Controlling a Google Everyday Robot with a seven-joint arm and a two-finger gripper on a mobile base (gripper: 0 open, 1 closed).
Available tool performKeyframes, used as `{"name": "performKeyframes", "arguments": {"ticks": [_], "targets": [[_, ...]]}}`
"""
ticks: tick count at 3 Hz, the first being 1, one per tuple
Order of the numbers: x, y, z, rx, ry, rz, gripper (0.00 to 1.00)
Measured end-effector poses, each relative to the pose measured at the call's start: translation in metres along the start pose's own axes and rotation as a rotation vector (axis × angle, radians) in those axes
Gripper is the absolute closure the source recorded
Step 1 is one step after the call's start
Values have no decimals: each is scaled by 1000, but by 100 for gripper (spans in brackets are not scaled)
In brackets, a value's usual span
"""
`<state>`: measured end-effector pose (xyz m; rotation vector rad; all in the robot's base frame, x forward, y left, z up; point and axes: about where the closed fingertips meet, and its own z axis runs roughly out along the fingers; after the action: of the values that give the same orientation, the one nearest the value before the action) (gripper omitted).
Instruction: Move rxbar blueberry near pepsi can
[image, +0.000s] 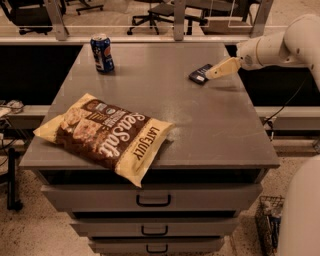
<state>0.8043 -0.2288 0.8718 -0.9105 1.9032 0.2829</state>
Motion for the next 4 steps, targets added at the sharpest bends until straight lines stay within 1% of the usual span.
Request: {"name": "performKeyframes", "arguments": {"ticks": [1,2,3,4], "targets": [[4,4,22,-32,-12,40,0],[6,12,38,-68,-19,66,17],[8,20,50,-103,-24,88,41],[8,25,54,-124,-25,95,64]]}}
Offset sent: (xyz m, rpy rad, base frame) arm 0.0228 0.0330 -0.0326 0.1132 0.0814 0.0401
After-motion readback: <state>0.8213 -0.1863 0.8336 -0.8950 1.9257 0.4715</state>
